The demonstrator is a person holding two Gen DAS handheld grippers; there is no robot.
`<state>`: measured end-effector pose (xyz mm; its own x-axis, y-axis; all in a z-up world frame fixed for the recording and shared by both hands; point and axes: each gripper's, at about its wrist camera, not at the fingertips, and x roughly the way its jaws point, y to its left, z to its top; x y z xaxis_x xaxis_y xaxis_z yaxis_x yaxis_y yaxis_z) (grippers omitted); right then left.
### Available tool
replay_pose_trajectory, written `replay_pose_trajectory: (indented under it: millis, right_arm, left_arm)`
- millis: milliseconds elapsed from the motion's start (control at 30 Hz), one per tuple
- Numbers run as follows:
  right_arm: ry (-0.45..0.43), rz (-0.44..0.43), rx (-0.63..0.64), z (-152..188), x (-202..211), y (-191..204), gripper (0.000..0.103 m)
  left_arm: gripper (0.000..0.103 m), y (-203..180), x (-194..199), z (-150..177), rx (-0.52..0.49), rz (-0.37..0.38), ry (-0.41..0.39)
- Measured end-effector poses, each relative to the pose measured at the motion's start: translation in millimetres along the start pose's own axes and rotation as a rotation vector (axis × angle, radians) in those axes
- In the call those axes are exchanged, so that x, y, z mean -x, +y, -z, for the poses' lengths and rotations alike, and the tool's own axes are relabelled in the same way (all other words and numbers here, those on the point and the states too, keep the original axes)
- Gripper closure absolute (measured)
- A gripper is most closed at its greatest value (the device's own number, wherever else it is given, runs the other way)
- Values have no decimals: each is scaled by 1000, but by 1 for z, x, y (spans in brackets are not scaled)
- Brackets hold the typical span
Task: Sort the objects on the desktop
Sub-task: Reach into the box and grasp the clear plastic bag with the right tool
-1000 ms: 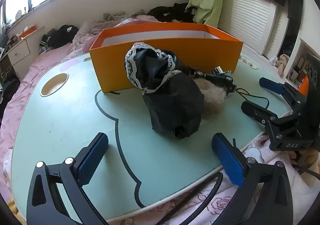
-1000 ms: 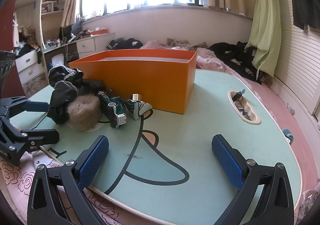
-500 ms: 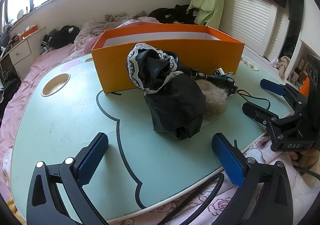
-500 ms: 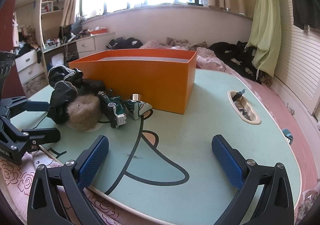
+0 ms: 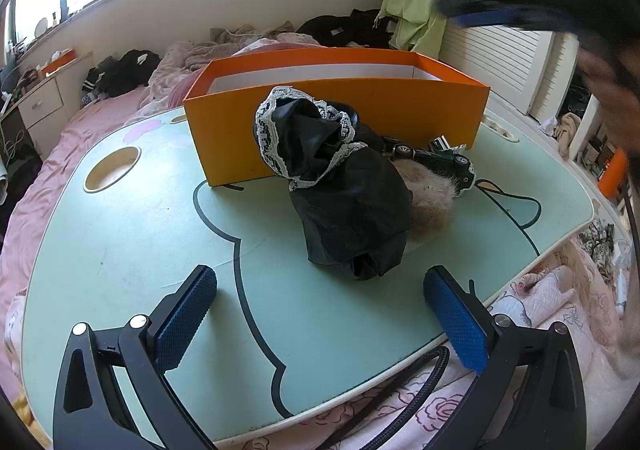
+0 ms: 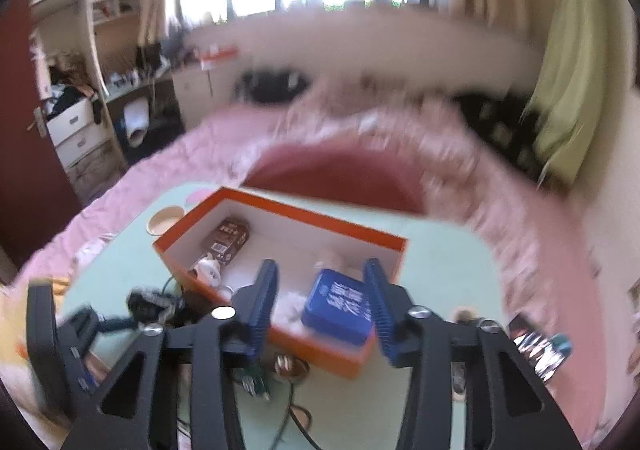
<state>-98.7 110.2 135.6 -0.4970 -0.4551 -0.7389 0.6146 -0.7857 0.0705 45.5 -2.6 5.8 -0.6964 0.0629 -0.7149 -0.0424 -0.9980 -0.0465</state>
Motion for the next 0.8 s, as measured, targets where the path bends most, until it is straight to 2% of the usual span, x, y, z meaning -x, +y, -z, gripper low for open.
replay_pose_trajectory:
  millis: [33,100,133,333,367,467,533,633,667,733,800]
  right_arm:
    - [83,3,3,-10,-24,0,72]
    - [178,41,17,-17,-55,1,81]
    - [218,67,27,-20,-71,5,82]
    - [348,154,4,-27,-125,3,80]
    - [350,151,-1,-29,-131,3,74]
    - [396,221,41,-19,-149,7,72]
    - [400,227,60,-17,-153,8,73]
    - [362,172,39,-16,-147,3,74]
    - [312,155,27,-15,-140,2,74]
    - [170,144,34,-12,-117,4,74]
    - [-18,118,23,-7,-83,6,74]
  left_arm:
    - [0,0,0,0,0,0,0]
    - [0,0,0,0,0,0,0]
    - [0,0,0,0,0,0,0]
    - [0,0,0,0,0,0,0]
    - [0,0,0,0,0,0,0]
    - [0,-1,0,0,0,0,-1]
    - [0,-1,1,0,-3,-3,-1]
    - [0,2,3,-1,2,1,-2]
    - [0,2,4,-2,2,1,-3]
    - [0,2,4,-2,1,0,-2]
    - [0,2,4,-2,1,1,-3]
